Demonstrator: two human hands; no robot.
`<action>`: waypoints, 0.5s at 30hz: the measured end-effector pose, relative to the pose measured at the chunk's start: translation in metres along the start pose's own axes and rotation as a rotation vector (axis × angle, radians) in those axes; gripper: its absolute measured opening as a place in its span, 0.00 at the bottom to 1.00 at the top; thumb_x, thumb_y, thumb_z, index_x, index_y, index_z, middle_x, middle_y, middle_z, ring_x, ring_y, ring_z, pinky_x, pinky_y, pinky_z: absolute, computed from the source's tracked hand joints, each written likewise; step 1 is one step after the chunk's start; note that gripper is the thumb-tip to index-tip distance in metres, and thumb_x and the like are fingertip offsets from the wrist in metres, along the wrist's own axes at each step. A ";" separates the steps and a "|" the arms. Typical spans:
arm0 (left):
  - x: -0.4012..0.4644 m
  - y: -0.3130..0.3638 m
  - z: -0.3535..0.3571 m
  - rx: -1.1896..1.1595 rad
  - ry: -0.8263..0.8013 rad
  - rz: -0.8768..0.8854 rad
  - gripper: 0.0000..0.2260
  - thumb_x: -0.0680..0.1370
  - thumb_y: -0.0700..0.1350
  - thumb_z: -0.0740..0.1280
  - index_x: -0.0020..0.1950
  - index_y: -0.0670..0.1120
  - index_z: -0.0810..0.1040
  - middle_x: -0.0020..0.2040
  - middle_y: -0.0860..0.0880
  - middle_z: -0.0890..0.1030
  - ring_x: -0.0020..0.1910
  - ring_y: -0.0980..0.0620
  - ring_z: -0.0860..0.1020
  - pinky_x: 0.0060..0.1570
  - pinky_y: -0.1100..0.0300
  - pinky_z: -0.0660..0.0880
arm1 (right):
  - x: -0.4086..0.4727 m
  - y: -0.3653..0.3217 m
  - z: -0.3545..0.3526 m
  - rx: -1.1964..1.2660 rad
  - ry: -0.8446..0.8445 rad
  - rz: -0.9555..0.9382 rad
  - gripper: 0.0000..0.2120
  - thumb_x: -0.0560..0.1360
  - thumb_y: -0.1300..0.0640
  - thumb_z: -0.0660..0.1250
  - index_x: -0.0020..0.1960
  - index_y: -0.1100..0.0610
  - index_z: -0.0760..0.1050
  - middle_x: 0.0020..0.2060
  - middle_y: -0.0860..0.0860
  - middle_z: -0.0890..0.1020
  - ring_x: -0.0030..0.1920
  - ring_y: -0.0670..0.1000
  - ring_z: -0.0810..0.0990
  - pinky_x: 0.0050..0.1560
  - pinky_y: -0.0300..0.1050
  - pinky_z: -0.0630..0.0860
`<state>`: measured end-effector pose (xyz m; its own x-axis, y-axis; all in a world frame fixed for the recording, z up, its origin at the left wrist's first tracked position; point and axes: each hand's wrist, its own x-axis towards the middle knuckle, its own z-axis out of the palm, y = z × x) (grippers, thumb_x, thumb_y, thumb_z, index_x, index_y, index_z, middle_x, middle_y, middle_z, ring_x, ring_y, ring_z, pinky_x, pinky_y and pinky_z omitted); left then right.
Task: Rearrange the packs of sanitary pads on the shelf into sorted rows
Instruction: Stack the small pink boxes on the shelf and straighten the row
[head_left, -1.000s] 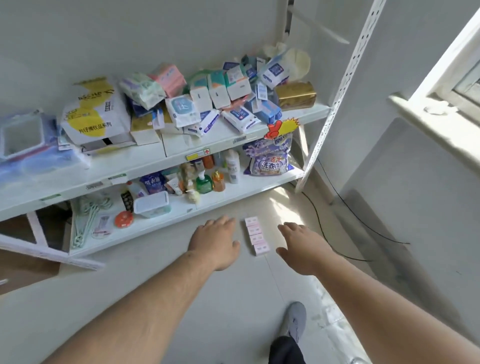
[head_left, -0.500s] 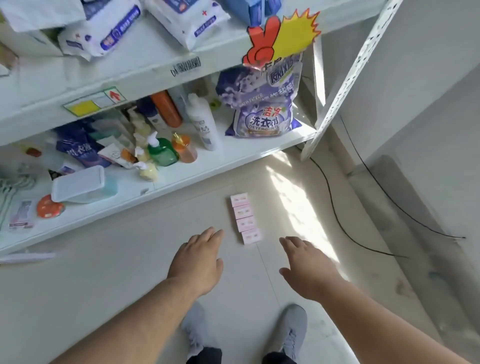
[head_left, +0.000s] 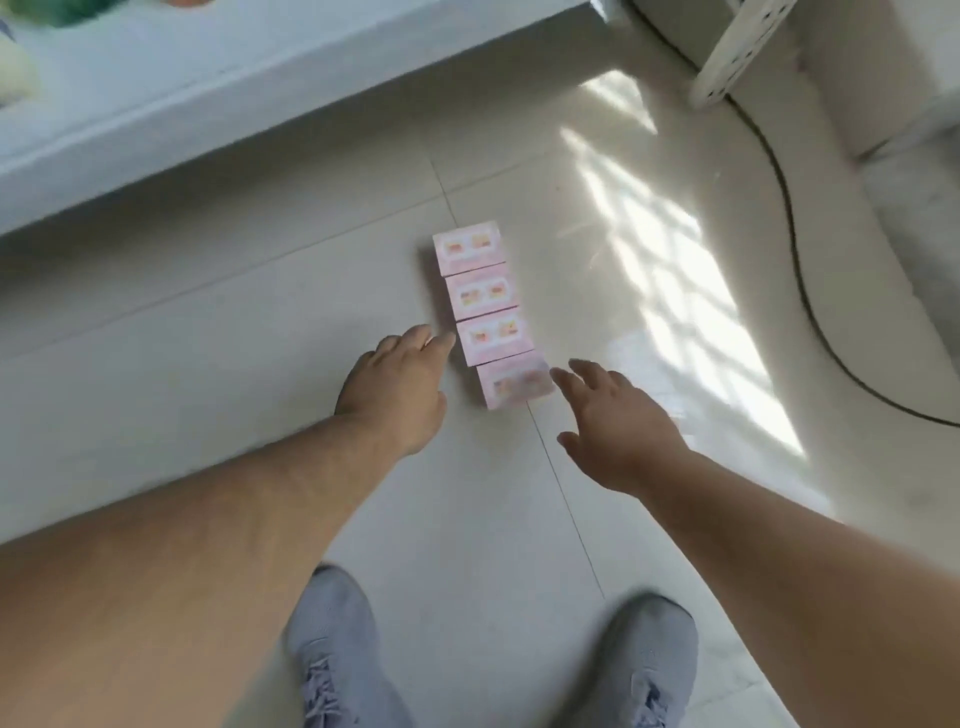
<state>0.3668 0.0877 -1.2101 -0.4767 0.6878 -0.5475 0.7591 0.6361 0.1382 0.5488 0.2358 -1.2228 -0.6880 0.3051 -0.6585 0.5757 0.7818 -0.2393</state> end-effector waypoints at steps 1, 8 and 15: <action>0.011 -0.002 0.010 -0.005 0.018 0.012 0.29 0.78 0.46 0.63 0.78 0.50 0.58 0.76 0.49 0.62 0.71 0.45 0.65 0.68 0.53 0.65 | 0.013 0.001 0.007 -0.004 0.025 -0.006 0.36 0.79 0.49 0.63 0.80 0.52 0.49 0.79 0.51 0.54 0.74 0.56 0.61 0.69 0.49 0.66; 0.060 -0.003 0.045 -0.032 0.104 0.047 0.26 0.77 0.45 0.67 0.74 0.48 0.64 0.68 0.47 0.68 0.64 0.43 0.69 0.62 0.51 0.69 | 0.068 0.011 0.029 -0.037 0.110 -0.042 0.42 0.77 0.50 0.68 0.80 0.56 0.47 0.77 0.52 0.59 0.70 0.57 0.66 0.65 0.50 0.70; 0.080 -0.004 0.053 -0.011 0.106 0.073 0.25 0.76 0.47 0.69 0.72 0.48 0.67 0.65 0.47 0.69 0.62 0.44 0.70 0.60 0.50 0.71 | 0.079 0.018 0.032 -0.105 0.163 -0.102 0.29 0.76 0.49 0.68 0.73 0.54 0.63 0.65 0.52 0.73 0.61 0.57 0.73 0.57 0.49 0.72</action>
<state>0.3490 0.1214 -1.2975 -0.4650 0.7653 -0.4451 0.7890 0.5863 0.1838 0.5194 0.2566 -1.3019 -0.8077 0.2983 -0.5086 0.4560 0.8628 -0.2182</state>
